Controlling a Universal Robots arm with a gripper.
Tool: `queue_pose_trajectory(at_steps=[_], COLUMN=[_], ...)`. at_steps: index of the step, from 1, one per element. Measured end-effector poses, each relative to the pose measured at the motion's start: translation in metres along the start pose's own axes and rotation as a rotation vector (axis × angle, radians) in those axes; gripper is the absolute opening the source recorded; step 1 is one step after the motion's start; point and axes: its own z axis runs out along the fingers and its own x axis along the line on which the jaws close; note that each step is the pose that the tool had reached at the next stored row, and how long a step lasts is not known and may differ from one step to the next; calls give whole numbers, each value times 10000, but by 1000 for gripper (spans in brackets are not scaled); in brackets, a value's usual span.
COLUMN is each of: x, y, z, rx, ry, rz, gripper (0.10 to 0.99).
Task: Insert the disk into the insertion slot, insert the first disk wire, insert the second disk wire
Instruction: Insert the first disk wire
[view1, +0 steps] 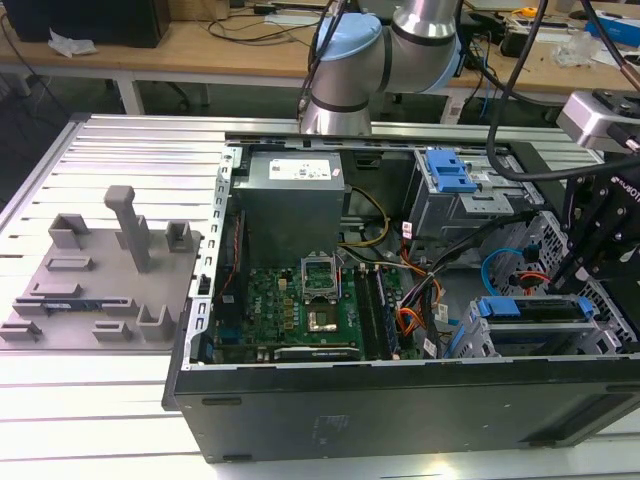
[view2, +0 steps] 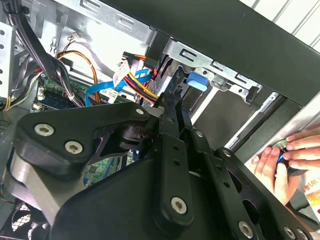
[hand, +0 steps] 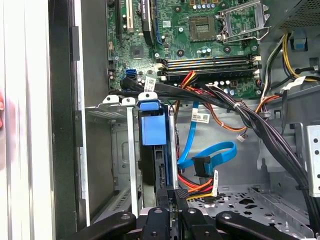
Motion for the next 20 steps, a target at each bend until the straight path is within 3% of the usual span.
queue_pose_trajectory(at_steps=[7, 20], x=[42, 47], y=[3, 0], z=[15, 56], rx=[0, 0], ry=[-2, 0], rz=[-1, 0], gripper=[165, 165])
